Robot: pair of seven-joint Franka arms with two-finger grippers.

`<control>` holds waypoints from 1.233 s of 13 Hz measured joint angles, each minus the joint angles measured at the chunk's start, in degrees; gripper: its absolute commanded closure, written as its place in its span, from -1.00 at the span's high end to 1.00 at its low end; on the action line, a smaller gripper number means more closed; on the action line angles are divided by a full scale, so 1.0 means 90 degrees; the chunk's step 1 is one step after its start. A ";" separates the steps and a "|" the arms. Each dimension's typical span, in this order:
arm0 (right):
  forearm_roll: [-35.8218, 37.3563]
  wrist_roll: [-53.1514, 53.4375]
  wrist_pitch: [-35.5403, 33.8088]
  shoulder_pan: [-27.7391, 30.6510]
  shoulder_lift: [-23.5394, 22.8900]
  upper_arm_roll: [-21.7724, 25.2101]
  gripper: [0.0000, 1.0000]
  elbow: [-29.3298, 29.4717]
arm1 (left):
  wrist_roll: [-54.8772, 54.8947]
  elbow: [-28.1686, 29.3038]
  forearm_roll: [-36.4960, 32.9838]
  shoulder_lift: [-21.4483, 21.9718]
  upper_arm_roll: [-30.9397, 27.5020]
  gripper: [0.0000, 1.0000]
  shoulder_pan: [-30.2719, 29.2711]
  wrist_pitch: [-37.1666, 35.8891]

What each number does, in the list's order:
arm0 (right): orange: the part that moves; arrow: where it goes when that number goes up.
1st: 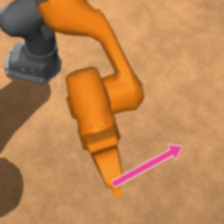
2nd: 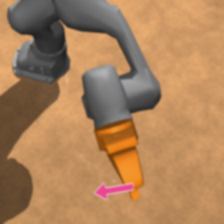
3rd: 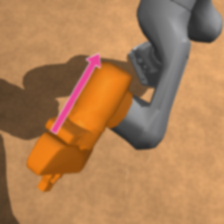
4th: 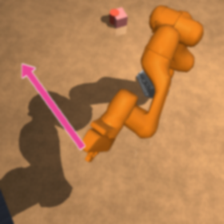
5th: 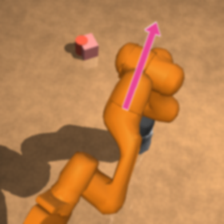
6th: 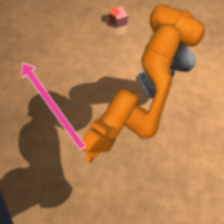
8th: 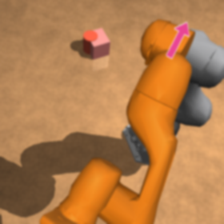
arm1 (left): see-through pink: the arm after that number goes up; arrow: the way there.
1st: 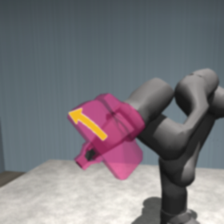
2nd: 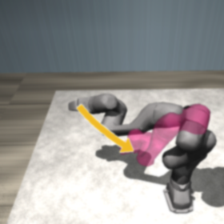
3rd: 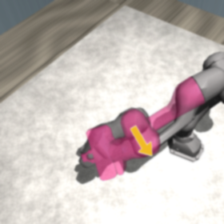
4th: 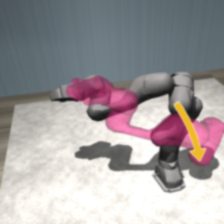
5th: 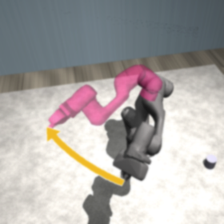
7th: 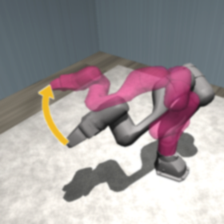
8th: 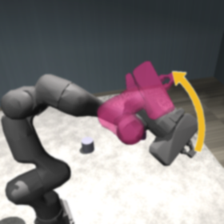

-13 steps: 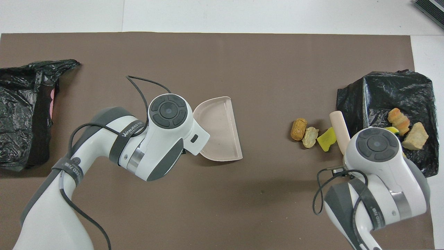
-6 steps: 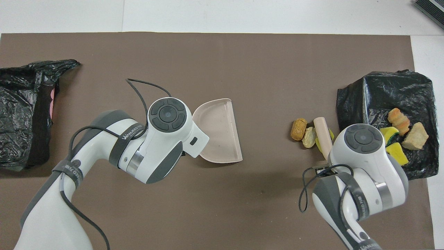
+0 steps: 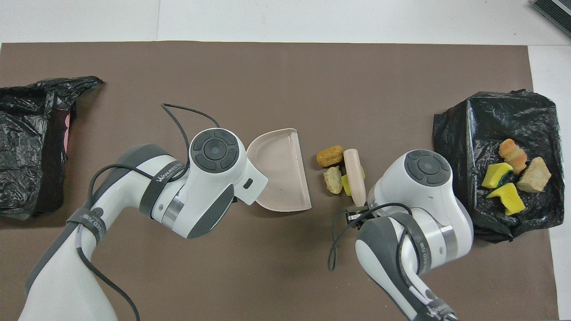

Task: Sweep and dump trash in bin
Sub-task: 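Sweep the remaining crumbs and sponge toward the dustpan with the right gripper's brush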

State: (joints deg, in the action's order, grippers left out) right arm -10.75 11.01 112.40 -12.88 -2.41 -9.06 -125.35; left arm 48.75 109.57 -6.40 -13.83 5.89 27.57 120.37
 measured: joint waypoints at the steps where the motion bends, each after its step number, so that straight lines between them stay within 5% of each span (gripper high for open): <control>1: -0.0308 0.0000 0.0000 -0.0153 -0.0112 -0.0005 -1.00 0.0156 | -0.0001 0.0040 0.0000 0.0017 -0.0002 -1.00 0.0000 0.0032; 4: -0.1230 0.0004 0.0000 -0.0422 -0.0357 -0.0009 -1.00 0.0633 | -0.0002 0.0077 0.0000 0.0030 -0.0004 -1.00 -0.0001 0.0053; 8: -0.1350 0.0106 -0.0751 -0.0299 -0.0440 0.0102 -1.00 0.1592 | -0.0002 0.0097 0.0000 0.0031 -0.0008 -1.00 -0.0003 0.0077; 12: 0.0227 -0.0262 -0.1260 0.0225 -0.0415 0.0130 -1.00 0.1989 | -0.0002 0.0126 0.0000 0.0052 -0.0008 -1.00 -0.0003 0.0104; 16: 0.1495 -0.0367 -0.0798 -0.0058 -0.1135 0.0066 -1.00 0.1976 | -0.0002 0.0135 0.0000 0.0055 -0.0008 -1.00 -0.0006 0.0112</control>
State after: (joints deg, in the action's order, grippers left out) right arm 2.71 7.70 105.22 -13.40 -12.63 -8.47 -107.57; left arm 48.73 110.78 -6.40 -13.34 5.81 27.52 121.38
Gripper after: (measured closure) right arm 0.744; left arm 0.687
